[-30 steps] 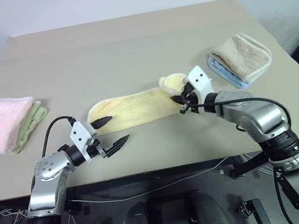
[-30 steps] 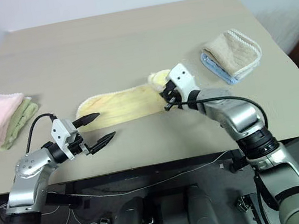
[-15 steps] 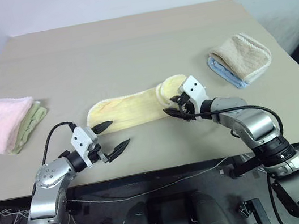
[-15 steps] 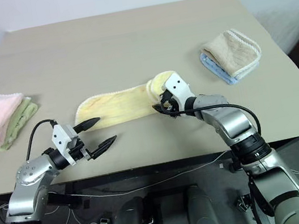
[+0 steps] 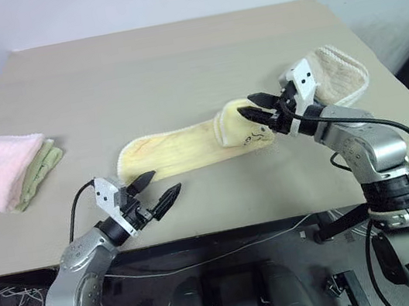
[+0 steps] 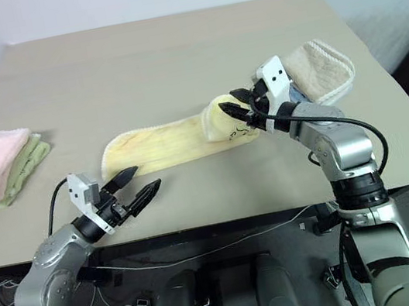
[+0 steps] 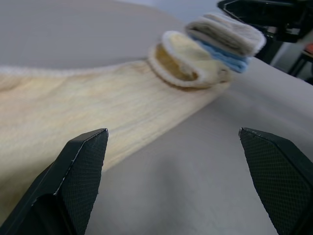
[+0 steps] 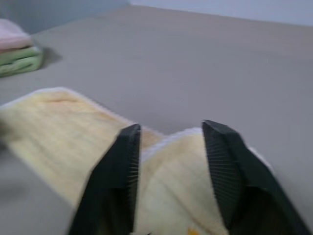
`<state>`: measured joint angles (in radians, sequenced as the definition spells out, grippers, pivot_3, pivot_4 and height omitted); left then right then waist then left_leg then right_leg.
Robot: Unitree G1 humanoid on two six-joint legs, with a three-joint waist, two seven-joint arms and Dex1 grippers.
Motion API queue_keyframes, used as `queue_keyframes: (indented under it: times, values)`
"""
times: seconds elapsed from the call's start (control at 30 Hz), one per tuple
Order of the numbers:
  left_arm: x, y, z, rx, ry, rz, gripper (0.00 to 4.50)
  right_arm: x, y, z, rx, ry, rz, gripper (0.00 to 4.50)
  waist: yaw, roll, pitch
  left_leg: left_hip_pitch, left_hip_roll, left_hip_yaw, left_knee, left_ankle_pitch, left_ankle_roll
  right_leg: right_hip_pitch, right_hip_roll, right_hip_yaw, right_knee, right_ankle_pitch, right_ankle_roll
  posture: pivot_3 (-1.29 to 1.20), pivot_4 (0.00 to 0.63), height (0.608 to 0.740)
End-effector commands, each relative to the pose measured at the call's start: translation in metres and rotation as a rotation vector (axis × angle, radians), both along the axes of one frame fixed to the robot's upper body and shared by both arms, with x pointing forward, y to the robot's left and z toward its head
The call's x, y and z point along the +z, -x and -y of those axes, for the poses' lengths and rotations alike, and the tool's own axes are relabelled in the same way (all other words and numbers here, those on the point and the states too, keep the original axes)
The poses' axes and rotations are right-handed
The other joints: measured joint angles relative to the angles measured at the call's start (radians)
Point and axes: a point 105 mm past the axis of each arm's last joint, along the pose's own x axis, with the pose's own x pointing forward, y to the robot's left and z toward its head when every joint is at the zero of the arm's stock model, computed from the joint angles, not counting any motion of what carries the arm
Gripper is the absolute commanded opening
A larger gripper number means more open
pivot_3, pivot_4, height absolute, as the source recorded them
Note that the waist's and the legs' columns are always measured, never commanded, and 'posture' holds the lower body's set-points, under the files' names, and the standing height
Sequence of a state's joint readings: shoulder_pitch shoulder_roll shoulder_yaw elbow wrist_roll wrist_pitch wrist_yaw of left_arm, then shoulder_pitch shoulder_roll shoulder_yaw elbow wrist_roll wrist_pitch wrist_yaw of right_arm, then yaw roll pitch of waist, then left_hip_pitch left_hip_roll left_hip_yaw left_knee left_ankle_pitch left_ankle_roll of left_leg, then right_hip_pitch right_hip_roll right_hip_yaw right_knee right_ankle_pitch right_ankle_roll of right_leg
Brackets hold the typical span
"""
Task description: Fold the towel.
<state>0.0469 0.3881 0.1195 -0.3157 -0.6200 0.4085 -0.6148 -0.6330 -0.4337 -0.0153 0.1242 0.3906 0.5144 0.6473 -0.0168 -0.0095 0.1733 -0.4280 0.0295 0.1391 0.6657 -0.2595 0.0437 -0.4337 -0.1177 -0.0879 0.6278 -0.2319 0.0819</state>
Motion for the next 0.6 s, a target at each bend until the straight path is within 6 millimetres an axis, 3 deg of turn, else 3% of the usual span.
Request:
queue_keyframes:
  times: [0.03,0.23,0.33,0.43,0.6]
  values:
    - [0.004,0.0,0.0,0.082,0.066,-0.043,4.5,-0.013,-0.016,-0.01,0.001,0.036,0.02,0.65,-0.001,0.0,0.0,0.0,0.0,0.0,0.0,0.0,0.0,0.0,0.0,0.0,0.0,0.0,0.0,0.0,0.15,0.74]
    - [0.0,-0.004,-0.009,0.245,0.213,-0.166,4.5,-0.07,-0.024,-0.022,0.033,0.15,-0.086,0.65,0.002,0.0,0.0,0.0,-0.001,0.0,0.001,0.0,0.0,0.001,0.0,-0.001,0.0,0.0,0.0,0.0,0.15,0.74]
    - [-0.004,-0.004,-0.016,0.321,0.283,-0.223,4.5,-0.085,-0.021,-0.026,0.062,0.19,-0.101,0.65,-0.001,-0.001,0.0,0.002,0.0,0.0,0.001,0.001,-0.001,0.003,0.0,0.0,0.0,0.0,0.0,0.0,0.15,0.74]
    - [-0.007,-0.003,-0.022,0.386,0.355,-0.28,4.5,-0.076,-0.019,-0.027,0.082,0.166,-0.061,0.65,-0.002,-0.001,-0.001,0.003,0.0,-0.001,0.001,0.001,-0.001,0.004,0.001,-0.001,0.0,0.0,0.0,0.0,0.15,0.74]
    - [-0.008,0.001,-0.036,0.506,0.539,-0.355,4.5,-0.031,-0.017,-0.021,0.11,0.083,0.073,0.65,-0.003,-0.001,0.0,0.003,0.0,-0.001,0.0,0.002,-0.003,0.003,0.0,-0.001,0.0,0.0,0.0,0.0,0.15,0.74]
